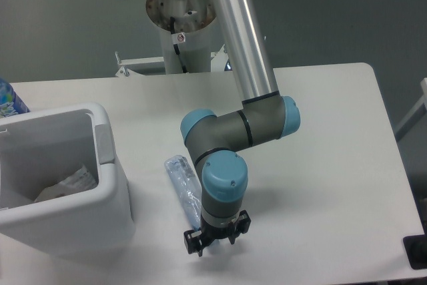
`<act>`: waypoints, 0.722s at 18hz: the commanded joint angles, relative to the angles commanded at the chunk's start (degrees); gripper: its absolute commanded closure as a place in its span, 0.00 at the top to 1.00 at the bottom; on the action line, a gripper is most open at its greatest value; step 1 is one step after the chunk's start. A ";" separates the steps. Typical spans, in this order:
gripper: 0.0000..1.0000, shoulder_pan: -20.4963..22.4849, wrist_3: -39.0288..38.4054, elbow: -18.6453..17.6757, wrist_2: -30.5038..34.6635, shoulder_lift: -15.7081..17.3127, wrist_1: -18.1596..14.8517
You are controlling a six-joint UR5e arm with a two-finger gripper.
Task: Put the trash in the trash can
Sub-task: 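Lower the gripper around the bottle's cap end and close on it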
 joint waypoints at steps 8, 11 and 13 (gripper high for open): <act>0.63 -0.27 -0.26 0.00 0.00 0.09 0.00; 0.63 -0.35 -0.18 -0.18 0.09 0.09 -0.09; 0.63 -0.35 -0.18 -0.18 0.09 0.09 0.00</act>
